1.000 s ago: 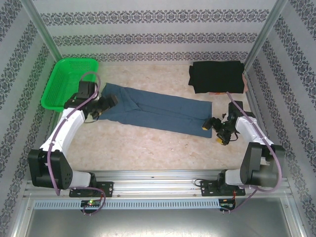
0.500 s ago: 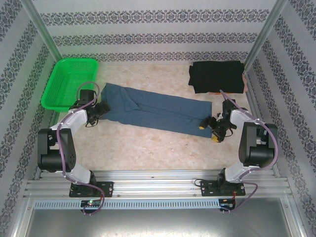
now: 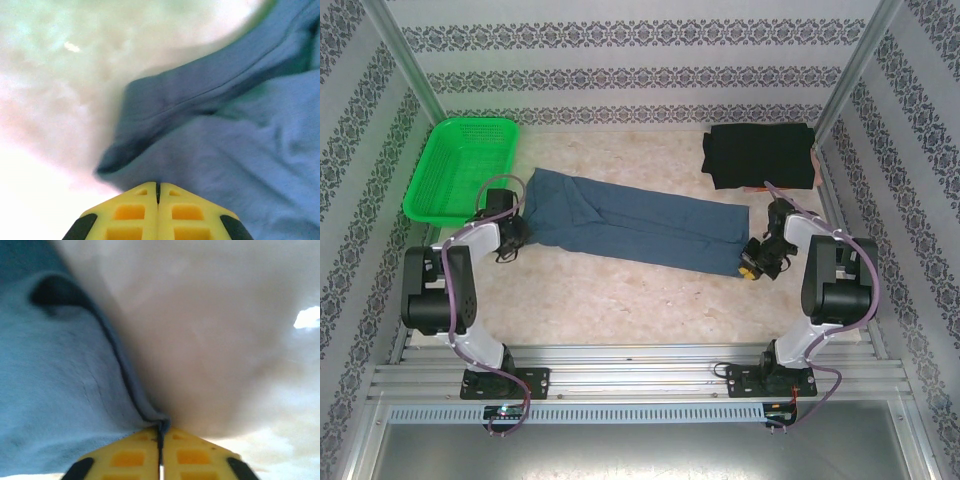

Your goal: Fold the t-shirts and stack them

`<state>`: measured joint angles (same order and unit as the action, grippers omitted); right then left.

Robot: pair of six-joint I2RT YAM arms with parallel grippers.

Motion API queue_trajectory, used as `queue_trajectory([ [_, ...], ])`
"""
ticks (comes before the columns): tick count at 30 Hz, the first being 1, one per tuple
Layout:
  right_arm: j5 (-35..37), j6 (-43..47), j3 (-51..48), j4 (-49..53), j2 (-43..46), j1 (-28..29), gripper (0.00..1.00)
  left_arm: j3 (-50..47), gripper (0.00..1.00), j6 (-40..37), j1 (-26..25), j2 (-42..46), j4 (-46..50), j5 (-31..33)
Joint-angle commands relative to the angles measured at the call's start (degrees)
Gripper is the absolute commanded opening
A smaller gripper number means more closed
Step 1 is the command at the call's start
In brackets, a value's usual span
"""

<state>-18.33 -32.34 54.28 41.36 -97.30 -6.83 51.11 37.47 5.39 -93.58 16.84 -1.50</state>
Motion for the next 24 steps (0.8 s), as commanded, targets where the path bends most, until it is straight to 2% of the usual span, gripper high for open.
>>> queue_trajectory([
  [1,3.75,1.78,-0.81,-2.09,0.88,0.41,0.02,-3.50,0.00,-2.92,1.44,5.42,6.80,4.88],
  [6,6.44,2.18,-3.17,0.01,4.86,-0.05,0.00,-10.46,0.00,-1.79,2.93,13.32,6.54,5.16],
  [11,13.85,3.79,-3.86,7.99,10.60,-0.58,0.00,-11.80,0.02,0.50,3.06,20.70,8.38,2.35],
  [13,17.17,4.28,-5.39,9.09,13.58,-1.88,0.00,-11.26,0.05,1.33,1.42,24.09,8.89,1.48],
  [15,17.64,5.27,-6.93,9.12,14.91,-3.56,0.00,-9.26,0.09,2.08,-1.89,25.91,9.19,0.34],
  [17,16.91,5.42,-6.41,9.84,13.91,-3.81,0.03,-6.52,0.26,3.29,-7.17,25.72,8.04,-0.63],
  [19,16.79,4.71,-5.15,10.12,12.93,-4.18,0.39,-3.05,0.40,4.43,-12.46,23.29,6.96,-1.90],
  [20,16.68,4.49,-4.46,10.08,12.84,-4.47,0.52,-0.87,0.47,5.22,-14.43,20.98,6.48,-3.83],
  [22,15.22,4.67,-3.37,9.16,14.27,-4.56,0.63,3.20,0.57,6.43,-17.18,16.06,6.05,-7.35],
  [24,8.24,5.85,-3.64,5.77,18.13,-4.02,0.72,5.44,0.61,8.88,-18.91,11.47,2.89,-10.58],
])
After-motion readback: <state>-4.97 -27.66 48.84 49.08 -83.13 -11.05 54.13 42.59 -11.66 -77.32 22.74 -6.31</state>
